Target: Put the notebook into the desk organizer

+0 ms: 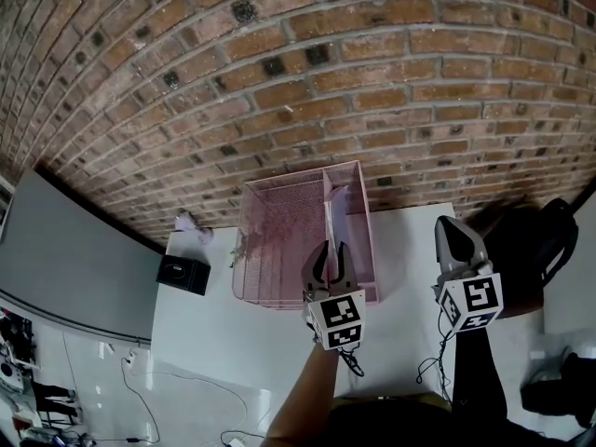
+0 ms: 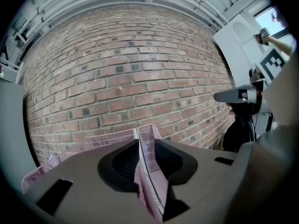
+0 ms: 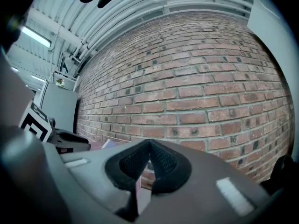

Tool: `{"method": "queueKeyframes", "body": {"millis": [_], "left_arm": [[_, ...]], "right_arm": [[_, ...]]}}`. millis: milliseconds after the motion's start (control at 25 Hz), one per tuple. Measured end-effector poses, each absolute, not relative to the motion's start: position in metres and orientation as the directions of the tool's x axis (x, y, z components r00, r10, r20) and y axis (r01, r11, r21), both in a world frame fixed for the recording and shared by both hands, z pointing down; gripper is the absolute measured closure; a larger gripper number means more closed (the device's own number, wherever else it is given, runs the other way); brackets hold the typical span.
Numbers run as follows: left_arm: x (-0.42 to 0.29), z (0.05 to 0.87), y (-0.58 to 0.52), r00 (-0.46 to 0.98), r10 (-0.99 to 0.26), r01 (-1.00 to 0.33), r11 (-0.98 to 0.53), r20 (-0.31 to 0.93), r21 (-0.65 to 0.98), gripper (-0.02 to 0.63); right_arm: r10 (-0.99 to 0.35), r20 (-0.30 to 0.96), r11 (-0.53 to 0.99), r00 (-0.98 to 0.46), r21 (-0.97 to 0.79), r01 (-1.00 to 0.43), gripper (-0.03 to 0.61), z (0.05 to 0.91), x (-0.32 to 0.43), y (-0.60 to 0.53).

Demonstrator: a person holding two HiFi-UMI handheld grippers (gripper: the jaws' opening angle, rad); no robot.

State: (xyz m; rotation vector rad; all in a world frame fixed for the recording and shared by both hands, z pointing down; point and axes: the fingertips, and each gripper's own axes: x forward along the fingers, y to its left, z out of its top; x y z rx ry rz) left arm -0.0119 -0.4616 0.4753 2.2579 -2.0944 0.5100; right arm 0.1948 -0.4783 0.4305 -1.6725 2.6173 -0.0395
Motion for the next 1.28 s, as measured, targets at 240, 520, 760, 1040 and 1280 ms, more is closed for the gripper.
{"method": "queueKeyframes", "body": {"millis": [240, 520, 760, 1040, 1280], "left_arm": [[-0.012, 0.481, -0.461, 0.046, -0.964, -0.975, -0.101, 0.261, -0.2, 0.485], [-0.014, 0.48, -0.458, 0.041, -0.963, -0.977, -0.095, 0.265, -0.192, 0.474], [-0.016, 0.476, -0.443, 0.028, -0.968, -0.979, -0.077, 0.25, -0.187, 0.472], [-0.017, 0.454, -0.412, 0.055, -0.978, -0.976, -0.096, 0.201, -0.198, 0.472], [-0.022, 0.431, -0.379, 0.138, -0.976, -0.973, -0.165, 0.167, -0.163, 0.448]], "right_arm": [[-0.907, -0.019, 0.42, -0.42, -0.038, -0.907, 0.577, 0.432, 0.195, -0.477], [-0.906, -0.021, 0.424, -0.423, -0.039, -0.905, 0.577, 0.429, 0.193, -0.473], [-0.892, -0.028, 0.452, -0.452, -0.033, -0.891, 0.577, 0.425, 0.186, -0.455], [-0.869, -0.034, 0.494, -0.493, -0.051, -0.868, 0.577, 0.424, 0.176, -0.421], [-0.847, -0.034, 0.532, -0.531, -0.068, -0.844, 0.577, 0.425, 0.157, -0.394]]}}
